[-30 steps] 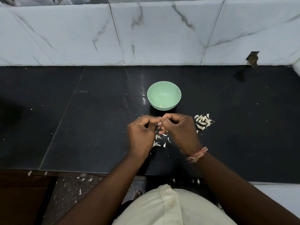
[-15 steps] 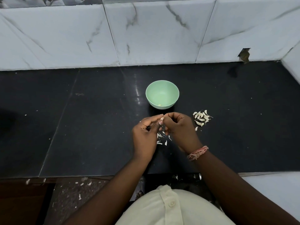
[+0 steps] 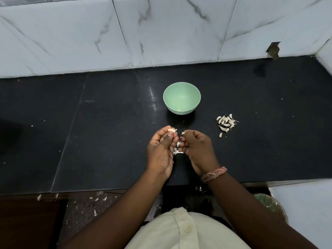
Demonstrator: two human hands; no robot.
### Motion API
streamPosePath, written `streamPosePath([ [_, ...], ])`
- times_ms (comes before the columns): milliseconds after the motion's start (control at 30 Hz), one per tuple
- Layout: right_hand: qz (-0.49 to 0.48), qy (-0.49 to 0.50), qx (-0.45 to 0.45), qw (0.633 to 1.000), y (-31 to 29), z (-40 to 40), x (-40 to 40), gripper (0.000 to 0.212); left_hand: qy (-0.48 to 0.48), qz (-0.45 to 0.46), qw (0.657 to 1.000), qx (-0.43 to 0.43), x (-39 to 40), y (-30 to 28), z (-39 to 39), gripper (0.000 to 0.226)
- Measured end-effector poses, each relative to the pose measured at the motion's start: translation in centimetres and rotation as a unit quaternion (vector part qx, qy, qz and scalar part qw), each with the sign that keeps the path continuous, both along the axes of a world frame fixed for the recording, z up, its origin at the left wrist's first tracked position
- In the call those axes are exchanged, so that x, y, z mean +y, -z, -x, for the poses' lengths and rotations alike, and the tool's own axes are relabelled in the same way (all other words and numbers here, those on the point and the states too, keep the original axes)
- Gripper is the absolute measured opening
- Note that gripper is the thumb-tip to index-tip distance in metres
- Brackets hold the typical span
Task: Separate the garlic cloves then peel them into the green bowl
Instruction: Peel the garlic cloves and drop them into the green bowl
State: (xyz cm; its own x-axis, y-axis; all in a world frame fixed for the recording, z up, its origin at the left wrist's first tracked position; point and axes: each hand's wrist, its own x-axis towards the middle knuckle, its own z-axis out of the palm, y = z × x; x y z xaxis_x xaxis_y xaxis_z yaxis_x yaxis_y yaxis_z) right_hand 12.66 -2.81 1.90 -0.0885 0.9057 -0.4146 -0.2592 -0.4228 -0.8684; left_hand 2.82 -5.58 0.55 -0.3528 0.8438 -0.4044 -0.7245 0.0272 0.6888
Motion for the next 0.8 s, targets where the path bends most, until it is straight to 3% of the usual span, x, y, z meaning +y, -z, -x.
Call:
streamPosePath([
  [133,-0.074,-0.040,-0.102,0.991,0.0,-1.9,0.8,0.013,-0.017,-0.005,1.000,0.025,0.2,-0.3,-1.2,0.019],
  [367,-0.167,-0.068,-0.190,0.965,-0.3,-4.0,2.2,0.017,-0.075,0.017,0.991,0.113,0.5,0.0,-4.7,0.016],
  [467,-0.150,-0.092,-0.144,0.974,0.4,-4.6,2.6,0.003,-0.098,0.035,0.985,0.140,0.4,0.7,-5.8,0.017],
  [533,-0.131,-0.104,-0.123,0.978,0.9,-4.5,2.5,0.016,-0.120,0.053,0.982,0.136,0.2,1.1,-5.9,0.019],
  [800,-0.111,-0.074,-0.137,0.981,1.5,-2.0,2.2,0.012,-0.082,0.045,0.983,0.158,-0.1,1.4,-4.0,0.017],
])
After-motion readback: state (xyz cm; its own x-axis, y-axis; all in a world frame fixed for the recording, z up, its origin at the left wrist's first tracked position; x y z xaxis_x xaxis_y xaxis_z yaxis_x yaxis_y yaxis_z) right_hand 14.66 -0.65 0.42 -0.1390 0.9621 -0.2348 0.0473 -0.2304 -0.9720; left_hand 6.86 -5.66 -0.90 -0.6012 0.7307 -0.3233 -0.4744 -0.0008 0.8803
